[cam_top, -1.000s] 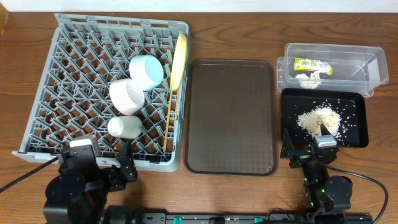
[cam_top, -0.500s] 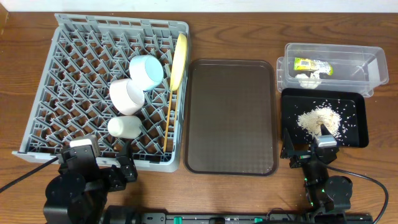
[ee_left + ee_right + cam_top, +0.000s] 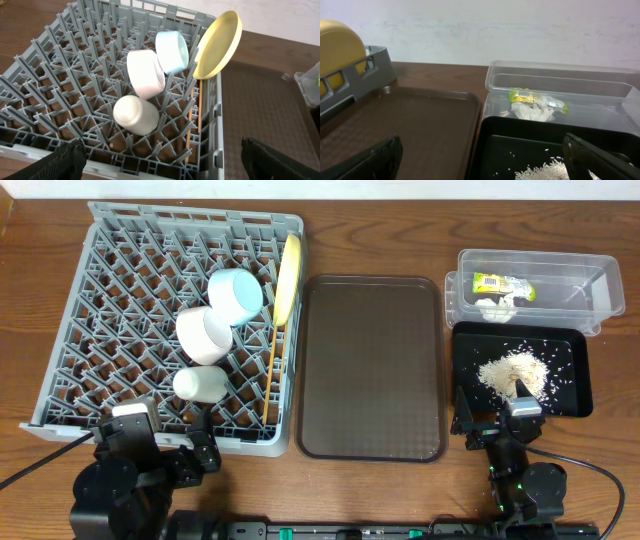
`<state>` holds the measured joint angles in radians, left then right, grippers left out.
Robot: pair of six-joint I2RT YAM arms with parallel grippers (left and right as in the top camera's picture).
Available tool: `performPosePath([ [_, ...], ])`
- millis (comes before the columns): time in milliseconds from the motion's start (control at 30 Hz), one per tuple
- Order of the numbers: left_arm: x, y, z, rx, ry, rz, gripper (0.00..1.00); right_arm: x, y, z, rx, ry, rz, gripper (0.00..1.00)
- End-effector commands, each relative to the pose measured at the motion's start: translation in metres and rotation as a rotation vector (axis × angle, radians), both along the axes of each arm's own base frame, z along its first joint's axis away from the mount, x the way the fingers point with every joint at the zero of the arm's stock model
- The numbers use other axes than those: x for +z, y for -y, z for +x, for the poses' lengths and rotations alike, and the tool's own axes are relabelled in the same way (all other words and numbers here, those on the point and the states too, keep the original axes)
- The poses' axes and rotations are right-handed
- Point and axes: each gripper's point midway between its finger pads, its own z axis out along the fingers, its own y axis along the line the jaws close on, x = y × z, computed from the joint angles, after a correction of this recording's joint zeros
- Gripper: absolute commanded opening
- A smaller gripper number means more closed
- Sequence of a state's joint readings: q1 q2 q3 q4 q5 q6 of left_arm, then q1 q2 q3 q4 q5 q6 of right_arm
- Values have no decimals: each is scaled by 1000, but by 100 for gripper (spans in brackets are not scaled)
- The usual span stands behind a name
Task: Sort waste into correct bins and load items into the dishwasher
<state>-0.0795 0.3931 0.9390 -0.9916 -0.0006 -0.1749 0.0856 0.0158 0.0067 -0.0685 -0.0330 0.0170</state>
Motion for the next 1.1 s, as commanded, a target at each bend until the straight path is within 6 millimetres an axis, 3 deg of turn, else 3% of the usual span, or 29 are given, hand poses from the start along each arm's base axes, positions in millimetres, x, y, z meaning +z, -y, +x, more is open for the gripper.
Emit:
performPosePath([
  [0, -5, -3, -2, 1, 0, 29, 99, -1, -2, 0, 7, -1, -7, 99],
  [400, -85, 7, 53, -23, 226, -6, 99, -1, -2, 0, 7, -1, -7, 99],
  [567, -88, 8, 71, -22, 397, -17, 99, -1, -2, 0, 7, -1, -7, 99],
  [800, -79, 9, 81, -29, 586, 4, 99, -1, -2, 0, 7, -1, -7, 99],
  [933, -83, 10, 81, -56, 576, 100, 99, -1, -2, 0, 7, -1, -7, 99],
  [1067, -109, 10, 79, -62, 471, 102, 99, -1, -2, 0, 7, -1, -7, 99],
])
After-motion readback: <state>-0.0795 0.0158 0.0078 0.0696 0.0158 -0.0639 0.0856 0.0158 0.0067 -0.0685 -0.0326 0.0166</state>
